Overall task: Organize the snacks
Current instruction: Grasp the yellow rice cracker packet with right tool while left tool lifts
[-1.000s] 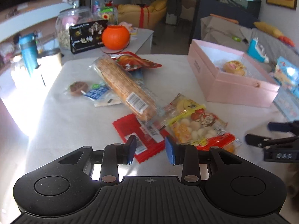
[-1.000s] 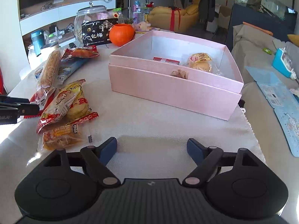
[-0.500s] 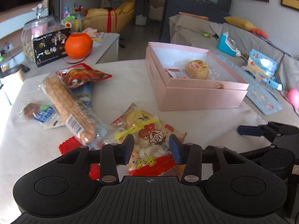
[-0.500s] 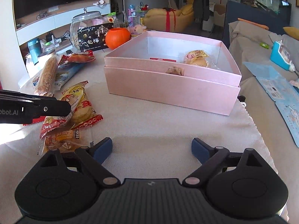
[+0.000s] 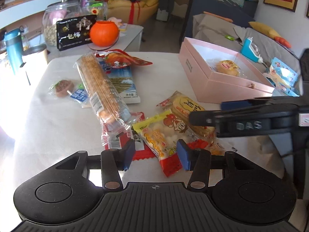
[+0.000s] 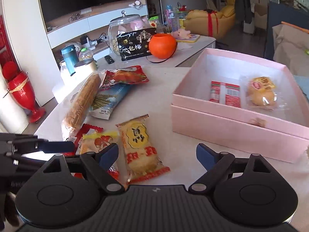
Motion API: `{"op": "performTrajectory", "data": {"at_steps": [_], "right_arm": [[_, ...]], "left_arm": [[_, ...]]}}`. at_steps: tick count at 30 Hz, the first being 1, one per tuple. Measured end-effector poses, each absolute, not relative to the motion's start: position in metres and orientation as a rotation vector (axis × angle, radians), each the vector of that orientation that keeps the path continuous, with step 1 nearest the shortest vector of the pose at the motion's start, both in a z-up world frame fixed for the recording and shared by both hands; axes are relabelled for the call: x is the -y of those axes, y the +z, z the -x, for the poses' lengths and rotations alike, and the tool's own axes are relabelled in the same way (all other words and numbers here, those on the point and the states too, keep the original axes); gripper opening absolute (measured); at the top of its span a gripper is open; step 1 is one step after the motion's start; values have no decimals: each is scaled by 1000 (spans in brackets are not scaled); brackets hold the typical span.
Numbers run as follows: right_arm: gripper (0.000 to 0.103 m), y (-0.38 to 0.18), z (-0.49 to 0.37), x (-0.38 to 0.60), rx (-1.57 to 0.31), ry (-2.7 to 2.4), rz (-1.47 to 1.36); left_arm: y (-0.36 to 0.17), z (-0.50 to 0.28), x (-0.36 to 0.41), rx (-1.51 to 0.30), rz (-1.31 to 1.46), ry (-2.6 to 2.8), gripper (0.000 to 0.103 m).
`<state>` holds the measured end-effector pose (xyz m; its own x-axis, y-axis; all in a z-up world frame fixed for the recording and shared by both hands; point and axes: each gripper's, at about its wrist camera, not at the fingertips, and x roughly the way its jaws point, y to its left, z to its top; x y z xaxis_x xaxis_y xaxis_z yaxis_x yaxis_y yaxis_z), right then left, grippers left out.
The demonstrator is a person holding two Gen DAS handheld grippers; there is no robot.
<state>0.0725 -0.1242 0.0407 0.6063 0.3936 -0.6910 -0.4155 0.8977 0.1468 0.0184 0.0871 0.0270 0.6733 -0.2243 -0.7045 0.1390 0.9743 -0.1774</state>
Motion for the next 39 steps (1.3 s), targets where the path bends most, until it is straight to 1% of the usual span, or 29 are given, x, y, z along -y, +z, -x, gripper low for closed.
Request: {"op": "performTrajectory", "data": {"at_steps": [1,2,3,5,9,13,14,16,17,18,21,24,32,36,38,39], "right_arm": [[81,37,-80,117,-817,476,32],[62,33,-85,112,-843,483,39],[51,30,-87,108,-862,484,56],[38,32,-78,107,-846,464,110],[38,32,-51,132,-837,450,144],[38,32,-24,165,-814,368,180],[39,32,-20,172,-804,343,194],[52,29,-12,187,-788,302,204],[69,28,-10,193,-783,280,196],[80,26,-9,198,-782,260,188],[83,21,-7,210,-779,251,122],[88,17,-5,212,-757,238,103],[91,15,-9,211,-760,241,95],[91,15,-9,210,-758,240,93],[92,15,-9,210,-759,242,93],[92,15,-9,210,-759,243,92]], "left_arm": [[27,-17,-87,-812,110,-211,52],[26,-13,-88,-815,111,-214,52],[26,-11,-90,-816,118,-216,51],[25,-8,-95,-818,149,-223,51],[24,-15,-100,-799,242,-233,51],[25,-33,-84,-784,250,-245,51],[24,-39,-77,-786,235,-249,51],[22,-50,-61,-799,188,-258,51],[21,-55,-52,-804,158,-268,52],[20,-58,-44,-804,132,-277,54],[21,-63,-26,-803,45,-285,57],[21,-66,-17,-813,-6,-299,57],[17,-75,1,-822,-83,-292,59],[17,-78,-1,-810,-68,-297,58],[17,-75,-3,-799,-62,-308,57],[17,-72,-5,-794,-54,-321,54]]}}
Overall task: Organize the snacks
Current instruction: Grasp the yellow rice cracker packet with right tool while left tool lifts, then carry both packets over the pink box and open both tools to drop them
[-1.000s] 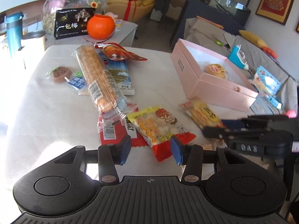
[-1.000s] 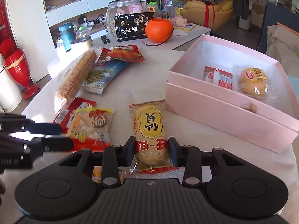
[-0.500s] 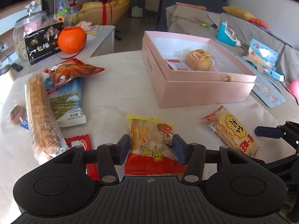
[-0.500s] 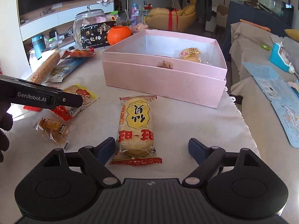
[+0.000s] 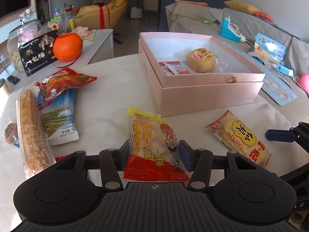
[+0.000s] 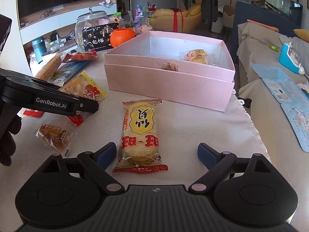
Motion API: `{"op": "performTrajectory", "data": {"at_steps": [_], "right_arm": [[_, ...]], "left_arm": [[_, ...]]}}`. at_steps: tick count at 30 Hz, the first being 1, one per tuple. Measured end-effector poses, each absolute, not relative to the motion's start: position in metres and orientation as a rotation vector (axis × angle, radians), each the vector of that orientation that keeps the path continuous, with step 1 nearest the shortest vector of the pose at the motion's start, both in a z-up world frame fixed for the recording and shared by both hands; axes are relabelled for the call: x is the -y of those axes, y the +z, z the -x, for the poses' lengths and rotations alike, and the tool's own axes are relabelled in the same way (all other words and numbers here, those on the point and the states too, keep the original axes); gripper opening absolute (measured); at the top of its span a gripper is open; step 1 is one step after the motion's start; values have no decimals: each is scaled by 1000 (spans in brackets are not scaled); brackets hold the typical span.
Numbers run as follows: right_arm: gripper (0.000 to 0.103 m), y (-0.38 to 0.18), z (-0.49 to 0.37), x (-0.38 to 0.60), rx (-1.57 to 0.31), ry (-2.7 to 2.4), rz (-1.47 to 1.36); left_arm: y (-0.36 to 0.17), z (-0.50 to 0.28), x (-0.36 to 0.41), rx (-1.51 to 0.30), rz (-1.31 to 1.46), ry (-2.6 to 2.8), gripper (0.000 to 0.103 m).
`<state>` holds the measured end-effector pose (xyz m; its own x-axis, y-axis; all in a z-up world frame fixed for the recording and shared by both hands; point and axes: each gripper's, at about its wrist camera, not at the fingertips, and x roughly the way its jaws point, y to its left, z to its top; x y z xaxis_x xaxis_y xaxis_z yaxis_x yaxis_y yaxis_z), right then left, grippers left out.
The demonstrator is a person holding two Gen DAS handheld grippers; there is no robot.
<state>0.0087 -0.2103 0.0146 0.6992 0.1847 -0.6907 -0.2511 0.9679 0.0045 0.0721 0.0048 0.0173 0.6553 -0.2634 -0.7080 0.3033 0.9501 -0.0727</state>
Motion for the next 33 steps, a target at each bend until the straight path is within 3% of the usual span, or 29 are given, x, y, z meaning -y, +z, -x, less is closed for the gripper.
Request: {"op": "performTrajectory", "data": {"at_steps": [3,4,17,23,28,29,30,33], "right_arm": [[95,14,-9,210,-762,252,91],[95,14,-9,210,-763,253,92],[97,14,-9,208,-765,259,91],[96,15,-11,207,-772,264,97],[79,24,-26,205,-766,265,47],[70,25,-30,203,-771,276,42],[55,26,-34,200,-783,284,47],[35,30,-33,192,-811,305,122]], "left_arm": [[22,-57,-13,-777,-17,-384,30],[24,-52,-16,-775,-7,-402,28],[19,-76,-19,-827,81,-398,31],[22,-60,-19,-814,55,-440,22],[37,-37,-22,-763,42,-452,20],[40,-33,-22,-752,34,-451,20],[42,-29,-23,-741,25,-448,20],[51,-19,-24,-717,-1,-434,20]]}}
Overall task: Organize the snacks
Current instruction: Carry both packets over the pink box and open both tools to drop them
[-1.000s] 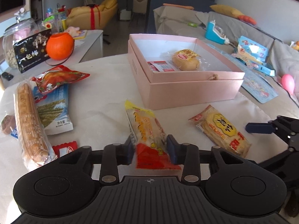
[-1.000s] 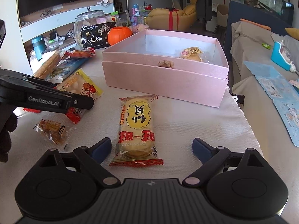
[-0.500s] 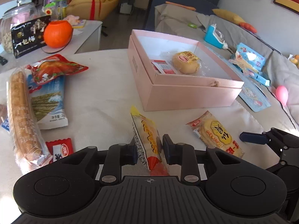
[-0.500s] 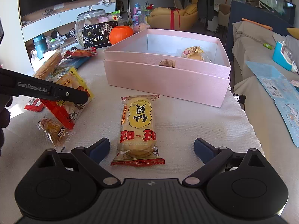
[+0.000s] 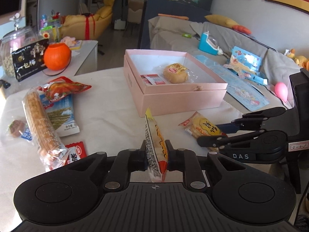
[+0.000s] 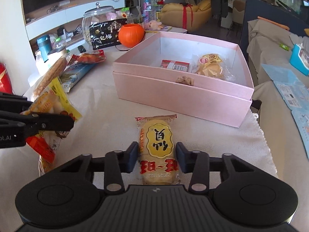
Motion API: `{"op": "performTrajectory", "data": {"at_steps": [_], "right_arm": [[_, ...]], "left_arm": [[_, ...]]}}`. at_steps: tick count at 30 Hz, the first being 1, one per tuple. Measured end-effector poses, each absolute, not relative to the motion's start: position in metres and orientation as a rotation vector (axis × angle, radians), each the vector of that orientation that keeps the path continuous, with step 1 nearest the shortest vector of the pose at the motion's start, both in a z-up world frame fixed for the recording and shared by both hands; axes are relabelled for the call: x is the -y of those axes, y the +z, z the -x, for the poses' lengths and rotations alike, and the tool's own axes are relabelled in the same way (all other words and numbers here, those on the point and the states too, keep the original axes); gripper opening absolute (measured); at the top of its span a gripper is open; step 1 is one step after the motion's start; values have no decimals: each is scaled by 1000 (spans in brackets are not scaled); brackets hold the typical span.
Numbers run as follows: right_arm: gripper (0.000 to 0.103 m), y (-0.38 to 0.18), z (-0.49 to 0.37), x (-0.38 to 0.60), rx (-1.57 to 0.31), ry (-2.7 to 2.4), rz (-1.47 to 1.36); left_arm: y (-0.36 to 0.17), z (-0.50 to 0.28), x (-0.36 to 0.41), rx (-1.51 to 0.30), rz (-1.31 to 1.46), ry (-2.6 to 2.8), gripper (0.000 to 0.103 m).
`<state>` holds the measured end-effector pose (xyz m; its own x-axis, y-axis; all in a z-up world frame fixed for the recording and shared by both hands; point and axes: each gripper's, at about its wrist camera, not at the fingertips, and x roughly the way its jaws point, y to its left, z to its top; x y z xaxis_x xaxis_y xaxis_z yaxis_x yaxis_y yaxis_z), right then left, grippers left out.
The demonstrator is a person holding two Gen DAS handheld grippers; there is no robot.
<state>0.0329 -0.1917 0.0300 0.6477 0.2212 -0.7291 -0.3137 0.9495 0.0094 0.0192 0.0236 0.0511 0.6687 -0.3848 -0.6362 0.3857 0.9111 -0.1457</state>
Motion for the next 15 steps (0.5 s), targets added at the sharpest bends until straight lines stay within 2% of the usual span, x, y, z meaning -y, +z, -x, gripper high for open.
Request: {"op": "performTrajectory", "data": {"at_steps": [9,13,15], "right_arm": [[35,99,8,224,-703,330,140],[35,150,5,247,-595,298,86],[35,172,-7,251,-544,265,81]], "left_arm": [[108,-3,-13,-573,15,-532,20],[155,-44,-2,-447,104,-581,21],[164,-86,2,-470,212,-613,25]]}}
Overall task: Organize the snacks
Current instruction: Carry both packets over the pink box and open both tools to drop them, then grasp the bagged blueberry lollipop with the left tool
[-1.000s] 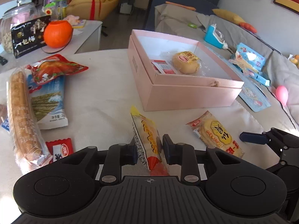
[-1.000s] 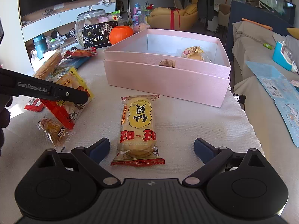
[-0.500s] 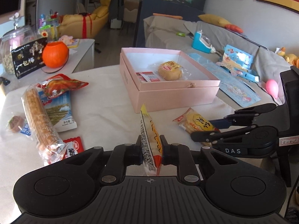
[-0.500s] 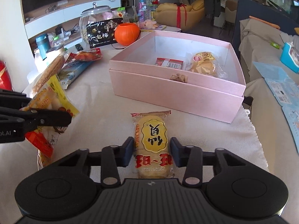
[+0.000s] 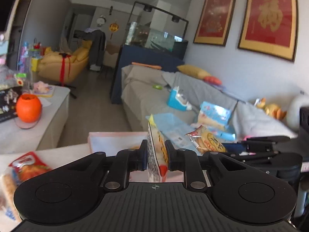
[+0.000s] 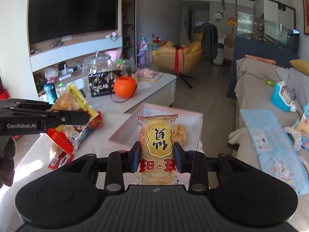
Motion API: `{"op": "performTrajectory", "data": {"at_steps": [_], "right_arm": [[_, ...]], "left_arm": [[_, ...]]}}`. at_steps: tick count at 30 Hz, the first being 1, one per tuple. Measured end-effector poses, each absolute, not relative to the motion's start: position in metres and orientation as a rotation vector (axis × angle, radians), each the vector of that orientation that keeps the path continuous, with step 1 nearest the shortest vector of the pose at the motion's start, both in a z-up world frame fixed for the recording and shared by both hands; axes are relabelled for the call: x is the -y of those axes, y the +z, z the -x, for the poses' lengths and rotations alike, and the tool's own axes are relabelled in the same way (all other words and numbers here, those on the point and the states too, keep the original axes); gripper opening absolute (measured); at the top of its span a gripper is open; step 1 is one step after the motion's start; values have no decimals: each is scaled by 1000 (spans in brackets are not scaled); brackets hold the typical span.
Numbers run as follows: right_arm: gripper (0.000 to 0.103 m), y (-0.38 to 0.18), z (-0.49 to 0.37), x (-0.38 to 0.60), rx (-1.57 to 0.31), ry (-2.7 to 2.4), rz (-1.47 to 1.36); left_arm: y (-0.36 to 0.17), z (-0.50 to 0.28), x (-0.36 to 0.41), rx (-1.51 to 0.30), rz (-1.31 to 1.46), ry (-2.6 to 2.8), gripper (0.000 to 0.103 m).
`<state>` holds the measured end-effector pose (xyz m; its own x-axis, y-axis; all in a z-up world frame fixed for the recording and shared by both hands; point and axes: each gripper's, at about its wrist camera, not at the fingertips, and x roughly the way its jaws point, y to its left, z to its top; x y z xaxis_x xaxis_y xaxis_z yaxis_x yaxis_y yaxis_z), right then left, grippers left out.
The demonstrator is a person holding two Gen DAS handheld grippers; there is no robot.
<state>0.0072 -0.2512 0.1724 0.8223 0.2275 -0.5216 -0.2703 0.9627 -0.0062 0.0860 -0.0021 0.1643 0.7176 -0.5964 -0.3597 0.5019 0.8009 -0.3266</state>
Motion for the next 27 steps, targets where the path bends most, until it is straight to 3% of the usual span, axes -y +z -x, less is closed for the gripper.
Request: {"op": "performTrajectory", "data": {"at_steps": [3,7,9,10,17,23,27], "right_arm": [[35,200,-41,252,-515,225,46],[37,209,-94,249,-519,183,7],[63,198,-128,245,-588,217,-33],[66,191,-141,243,-622,216,-51],[66,133,-127,208,-688,265,-10],[69,91,-87,138,-791,454,52],[70,70,-79,91,-879,559,52]], "left_arm": [[162,-122,-4,-502,285,-520,27],[153,-110,-31,-475,296,-448,27],[144,-102,-55,-505,291,-371,27],[139,-98,-65,-520,282,-328,27],[84,-65,-164,-588,359,-23,27],[26,-30,-204,-478,527,161,27],[20,-24,-219,-444,564,175,27]]}}
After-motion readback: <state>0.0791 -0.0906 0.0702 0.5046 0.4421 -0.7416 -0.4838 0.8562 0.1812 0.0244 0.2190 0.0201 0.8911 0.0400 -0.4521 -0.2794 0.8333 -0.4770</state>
